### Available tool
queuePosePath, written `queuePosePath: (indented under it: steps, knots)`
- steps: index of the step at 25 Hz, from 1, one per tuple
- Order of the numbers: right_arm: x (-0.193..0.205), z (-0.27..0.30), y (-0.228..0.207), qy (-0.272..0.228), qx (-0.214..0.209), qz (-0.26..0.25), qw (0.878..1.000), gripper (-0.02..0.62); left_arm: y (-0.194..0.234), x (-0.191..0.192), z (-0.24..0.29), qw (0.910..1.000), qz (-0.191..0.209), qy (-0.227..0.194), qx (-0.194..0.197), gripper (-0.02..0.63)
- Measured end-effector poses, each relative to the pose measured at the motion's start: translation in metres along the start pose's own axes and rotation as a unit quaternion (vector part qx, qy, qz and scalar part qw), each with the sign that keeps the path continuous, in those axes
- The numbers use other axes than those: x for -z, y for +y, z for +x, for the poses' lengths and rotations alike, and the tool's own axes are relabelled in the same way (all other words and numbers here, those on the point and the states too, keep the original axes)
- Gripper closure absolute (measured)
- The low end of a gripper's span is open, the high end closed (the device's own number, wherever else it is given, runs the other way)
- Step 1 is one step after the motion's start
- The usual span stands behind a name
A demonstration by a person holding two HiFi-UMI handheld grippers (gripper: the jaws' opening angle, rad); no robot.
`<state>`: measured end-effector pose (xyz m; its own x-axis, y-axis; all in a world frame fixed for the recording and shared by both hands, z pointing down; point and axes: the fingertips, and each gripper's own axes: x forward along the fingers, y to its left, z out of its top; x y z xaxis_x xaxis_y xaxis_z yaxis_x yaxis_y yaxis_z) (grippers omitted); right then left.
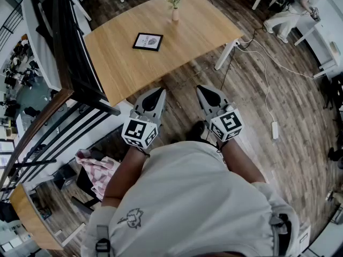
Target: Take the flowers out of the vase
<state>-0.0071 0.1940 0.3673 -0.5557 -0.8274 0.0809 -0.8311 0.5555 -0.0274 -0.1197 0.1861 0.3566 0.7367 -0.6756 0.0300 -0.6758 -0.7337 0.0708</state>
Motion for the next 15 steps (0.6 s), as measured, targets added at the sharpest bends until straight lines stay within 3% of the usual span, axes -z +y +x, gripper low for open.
queuePosePath:
  steps: [15]
  knots:
    - [0.007,0.006,-0.046,0.002,0.002,0.017,1.000,0.591,0.004,0.010,0.046,0.9999,-0.012,0.009,-0.001,0.601]
